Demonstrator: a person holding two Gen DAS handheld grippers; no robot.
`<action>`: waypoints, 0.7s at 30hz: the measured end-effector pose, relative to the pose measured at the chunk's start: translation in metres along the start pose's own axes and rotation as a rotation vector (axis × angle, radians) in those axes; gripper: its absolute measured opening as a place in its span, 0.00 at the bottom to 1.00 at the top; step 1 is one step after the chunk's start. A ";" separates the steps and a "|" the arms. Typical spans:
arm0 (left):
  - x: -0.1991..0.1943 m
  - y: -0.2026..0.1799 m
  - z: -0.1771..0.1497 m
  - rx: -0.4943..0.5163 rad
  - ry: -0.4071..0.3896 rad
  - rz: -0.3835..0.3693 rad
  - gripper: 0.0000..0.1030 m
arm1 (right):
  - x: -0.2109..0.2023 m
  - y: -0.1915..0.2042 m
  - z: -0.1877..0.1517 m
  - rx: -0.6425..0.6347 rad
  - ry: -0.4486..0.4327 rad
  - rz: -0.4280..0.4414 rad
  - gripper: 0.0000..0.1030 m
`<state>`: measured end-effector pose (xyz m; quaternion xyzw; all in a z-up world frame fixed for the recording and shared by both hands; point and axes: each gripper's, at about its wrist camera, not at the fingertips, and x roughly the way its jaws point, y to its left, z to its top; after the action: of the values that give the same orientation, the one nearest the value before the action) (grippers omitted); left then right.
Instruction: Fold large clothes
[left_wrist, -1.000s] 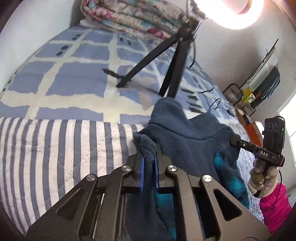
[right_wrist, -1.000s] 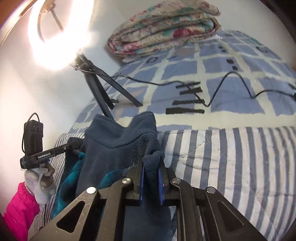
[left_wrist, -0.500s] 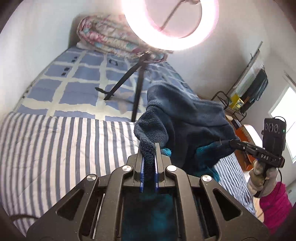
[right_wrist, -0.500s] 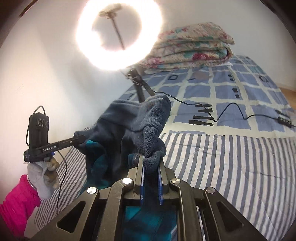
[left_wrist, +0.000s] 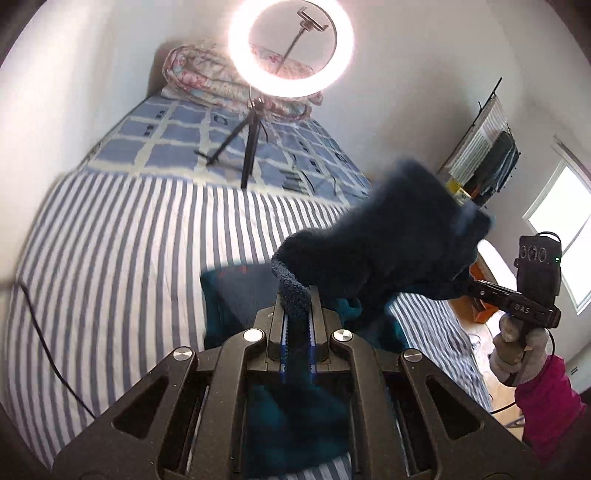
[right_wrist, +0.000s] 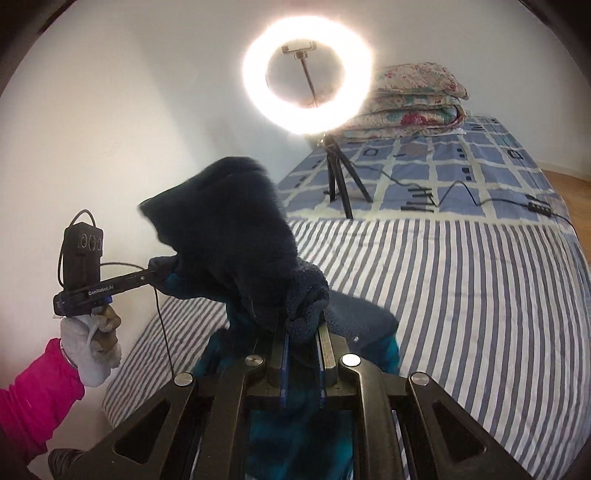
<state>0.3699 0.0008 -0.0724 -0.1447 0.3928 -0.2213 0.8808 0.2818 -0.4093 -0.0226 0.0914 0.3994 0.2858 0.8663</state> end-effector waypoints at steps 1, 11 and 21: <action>-0.005 -0.003 -0.011 0.000 0.005 -0.005 0.05 | -0.004 0.003 -0.009 0.001 0.006 -0.008 0.09; -0.012 -0.017 -0.108 0.031 0.101 0.021 0.05 | -0.014 0.016 -0.097 0.035 0.077 -0.081 0.09; -0.034 -0.010 -0.155 0.060 0.128 0.057 0.16 | -0.018 0.036 -0.130 -0.050 0.117 -0.179 0.11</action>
<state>0.2293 -0.0033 -0.1474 -0.0926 0.4455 -0.2165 0.8638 0.1606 -0.3988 -0.0829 0.0170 0.4486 0.2219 0.8656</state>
